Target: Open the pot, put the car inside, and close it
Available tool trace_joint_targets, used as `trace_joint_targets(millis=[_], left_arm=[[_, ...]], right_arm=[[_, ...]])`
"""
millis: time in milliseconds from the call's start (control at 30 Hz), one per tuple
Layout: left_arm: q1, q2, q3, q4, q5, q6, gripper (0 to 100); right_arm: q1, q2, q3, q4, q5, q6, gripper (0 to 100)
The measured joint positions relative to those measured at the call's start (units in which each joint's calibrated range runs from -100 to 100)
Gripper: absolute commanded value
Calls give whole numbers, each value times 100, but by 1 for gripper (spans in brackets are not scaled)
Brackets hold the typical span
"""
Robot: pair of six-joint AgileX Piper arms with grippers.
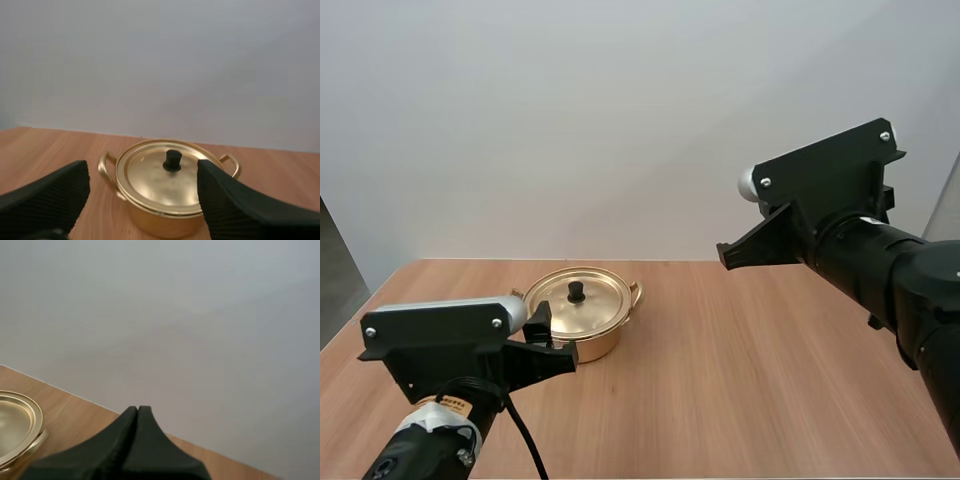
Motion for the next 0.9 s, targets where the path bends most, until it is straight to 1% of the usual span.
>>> trace_joint_targets(millis=[100,133,200,300,333,433,500,600,633,667,833,867,900], left_arm=[[1,0,59,530,433,-469,100],[28,0,59,676,433,-596,100],[123,0,71,1038,433,-903,100],[182,0,118,1531,404,-1236,99],[182,0,155,1675,369,-1295,95],[182,0,277,2078,230,-1322,72],[182,0,277,2172,160,-1179,51],[182,0,277,2175,191,-881,21],[182,0,277,2175,217,-805,9],[182,0,277,2175,217,-809,0],[182,0,277,2175,303,-556,0],[182,0,277,2151,452,-401,0],[182,0,277,2069,483,-237,0]], right_arm=[[0,0,0,-494,21,466,0],[0,0,0,-673,21,592,0],[0,0,0,-992,21,902,0],[0,0,0,-1528,21,1336,0],[0,0,0,-1690,21,1493,0],[0,0,0,-1955,38,1956,0],[0,0,0,-2020,159,2239,0],[0,0,0,-2223,740,2664,0],[0,0,0,-2302,935,2774,0],[0,0,15,-2322,988,2794,0],[104,-68,111,-2659,1510,2930,0],[291,-335,372,-2896,1610,2940,0],[587,-844,930,-3106,1299,3081,0]])
